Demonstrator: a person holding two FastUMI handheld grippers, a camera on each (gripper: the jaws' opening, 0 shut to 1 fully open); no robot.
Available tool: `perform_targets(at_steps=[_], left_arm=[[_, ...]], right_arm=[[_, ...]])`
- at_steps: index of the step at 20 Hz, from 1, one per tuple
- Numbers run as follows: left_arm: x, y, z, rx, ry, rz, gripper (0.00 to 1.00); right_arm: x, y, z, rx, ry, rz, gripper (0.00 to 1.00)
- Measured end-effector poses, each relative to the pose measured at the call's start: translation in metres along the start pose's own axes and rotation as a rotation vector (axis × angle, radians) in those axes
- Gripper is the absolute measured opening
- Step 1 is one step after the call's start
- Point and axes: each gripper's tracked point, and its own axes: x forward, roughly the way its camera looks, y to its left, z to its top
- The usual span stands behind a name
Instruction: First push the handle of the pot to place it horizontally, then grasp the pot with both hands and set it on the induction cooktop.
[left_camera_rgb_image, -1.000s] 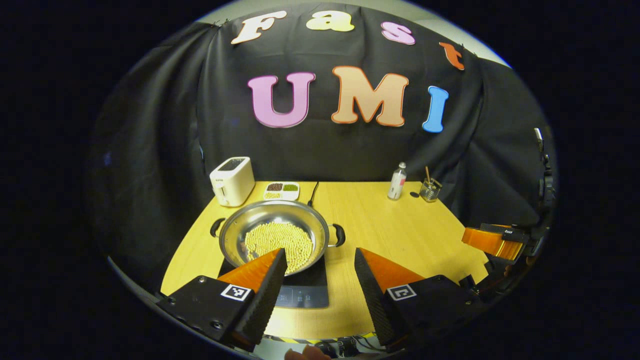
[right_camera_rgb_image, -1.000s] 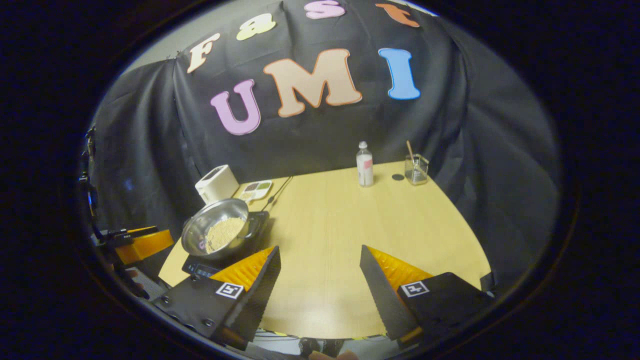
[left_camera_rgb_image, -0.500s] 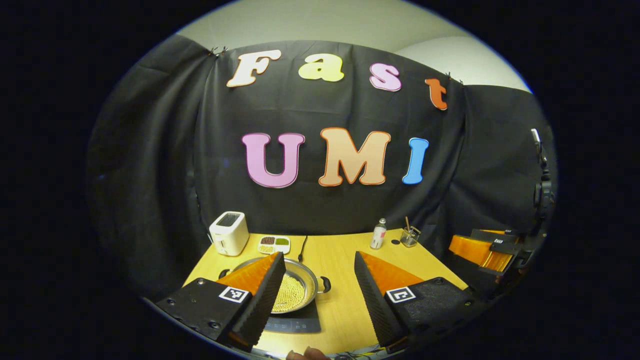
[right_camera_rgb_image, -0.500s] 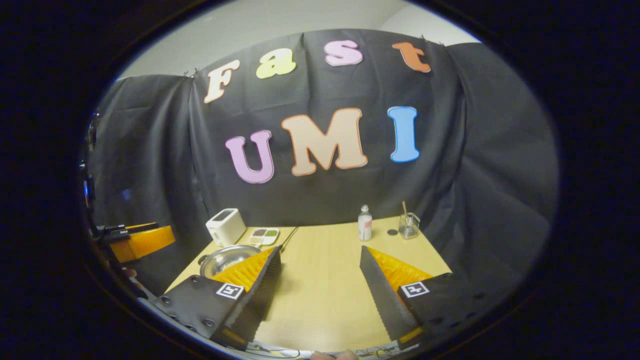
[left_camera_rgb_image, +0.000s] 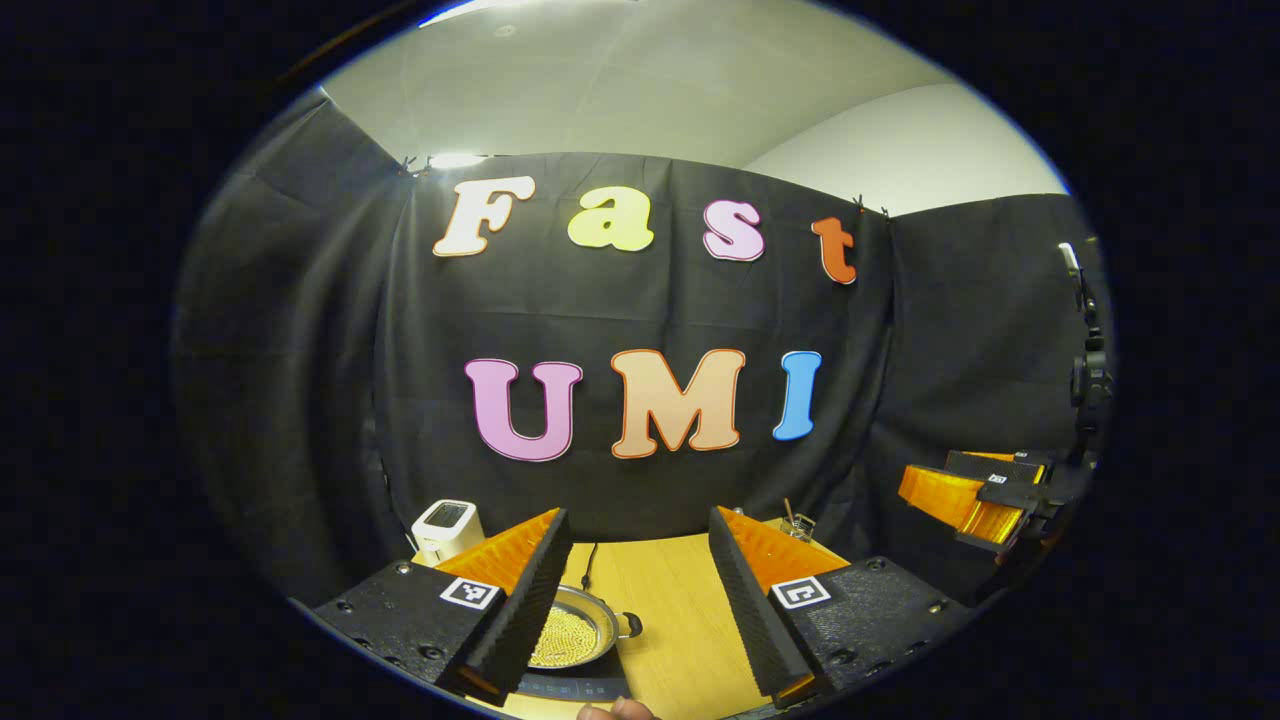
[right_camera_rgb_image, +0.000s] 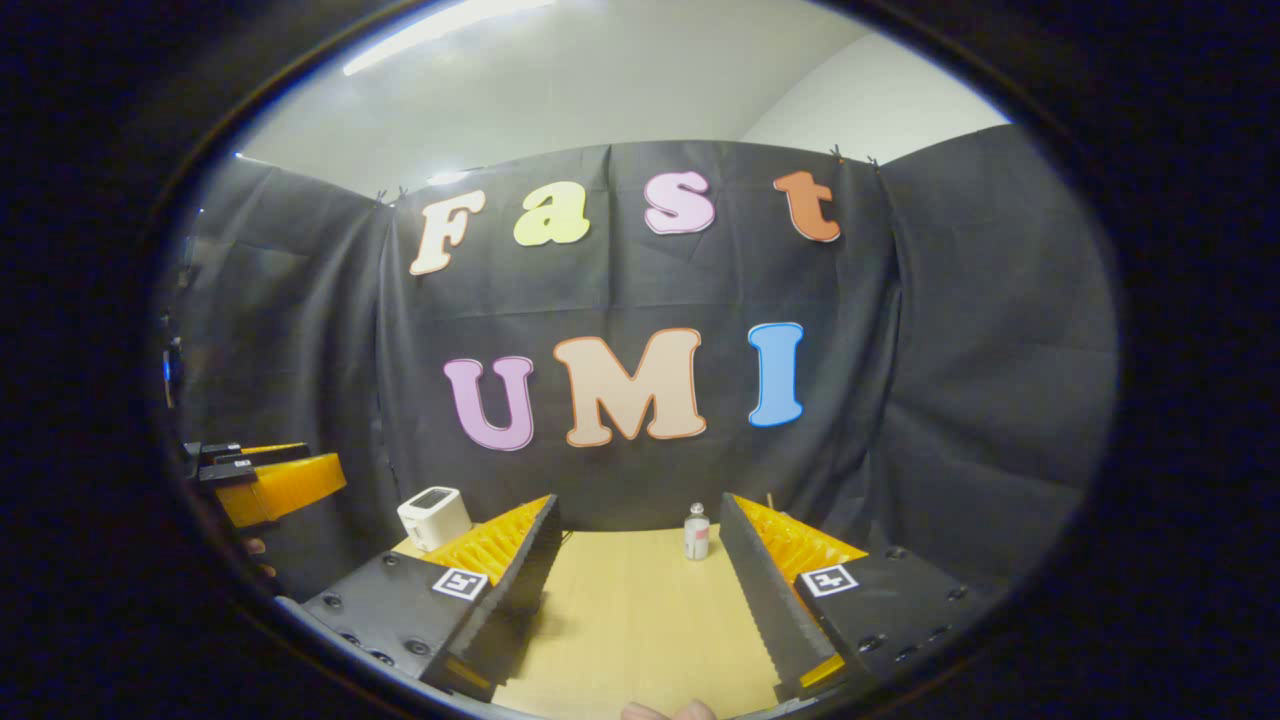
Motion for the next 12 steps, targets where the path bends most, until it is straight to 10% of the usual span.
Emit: perform_targets(at_steps=[12], left_arm=[[0.000, -0.025, 0.002, -0.014, 0.010, 0.073, 0.84]], right_arm=[[0.005, -0.058, -0.004, 0.039, 0.019, 0.000, 0.94]])
